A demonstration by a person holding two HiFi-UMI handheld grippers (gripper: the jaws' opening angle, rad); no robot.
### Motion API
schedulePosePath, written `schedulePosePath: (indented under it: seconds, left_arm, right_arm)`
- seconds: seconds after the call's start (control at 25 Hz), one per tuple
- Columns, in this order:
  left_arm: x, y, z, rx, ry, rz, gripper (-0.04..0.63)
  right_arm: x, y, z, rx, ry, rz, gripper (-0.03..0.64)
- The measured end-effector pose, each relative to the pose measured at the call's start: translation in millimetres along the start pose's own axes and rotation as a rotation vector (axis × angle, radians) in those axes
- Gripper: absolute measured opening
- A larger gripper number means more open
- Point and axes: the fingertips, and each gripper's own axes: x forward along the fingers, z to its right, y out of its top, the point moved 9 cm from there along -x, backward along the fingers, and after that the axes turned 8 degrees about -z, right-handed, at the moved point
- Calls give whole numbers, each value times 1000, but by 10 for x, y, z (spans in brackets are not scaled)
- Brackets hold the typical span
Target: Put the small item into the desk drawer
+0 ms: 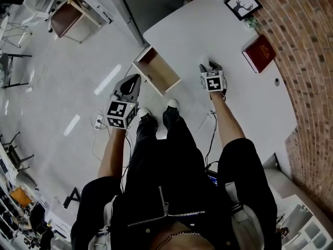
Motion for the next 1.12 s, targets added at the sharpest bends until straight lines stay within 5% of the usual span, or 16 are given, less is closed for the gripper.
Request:
schedulePosePath:
  seconds: [0.64,1.12]
  left_arm:
    - [-300,420,-184,96,-84,151,21]
    - [-796,252,-480,49,19,191,21]
  right_arm:
    - [-1609,702,-493,92,-30,452,173]
    - [-1679,1040,-1160,1,75,532,172]
